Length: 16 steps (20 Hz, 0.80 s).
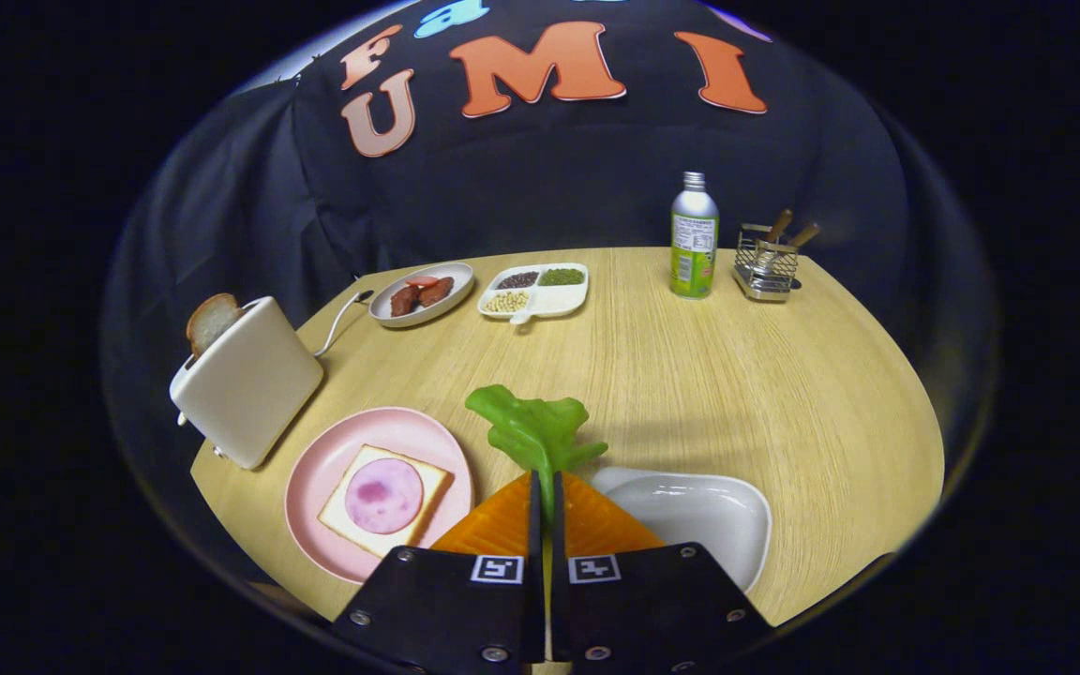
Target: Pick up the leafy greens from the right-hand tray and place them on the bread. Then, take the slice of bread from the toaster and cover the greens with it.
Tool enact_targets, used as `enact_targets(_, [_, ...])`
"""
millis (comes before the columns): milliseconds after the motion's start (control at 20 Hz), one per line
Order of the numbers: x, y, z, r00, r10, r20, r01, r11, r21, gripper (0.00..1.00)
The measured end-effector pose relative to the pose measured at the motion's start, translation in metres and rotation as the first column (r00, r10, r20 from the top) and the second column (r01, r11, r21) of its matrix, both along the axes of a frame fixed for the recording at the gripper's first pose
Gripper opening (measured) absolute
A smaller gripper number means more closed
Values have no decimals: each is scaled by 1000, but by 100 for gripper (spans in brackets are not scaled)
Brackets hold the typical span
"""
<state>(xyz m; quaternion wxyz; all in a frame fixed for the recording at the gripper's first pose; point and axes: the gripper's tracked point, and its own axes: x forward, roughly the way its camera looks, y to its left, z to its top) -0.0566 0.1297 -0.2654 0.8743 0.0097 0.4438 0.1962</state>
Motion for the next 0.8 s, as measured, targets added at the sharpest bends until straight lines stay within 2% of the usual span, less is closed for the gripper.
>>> enact_targets(350, [-19, 61, -3, 990, 138, -29, -136, 988, 76, 3])
enact_targets(650, [-46, 98, -18, 968, 224, -114, -208, 969, 133, 3])
enact_targets(800, [-58, 112, -23, 954, 241, -180, -207, 960, 191, 4])
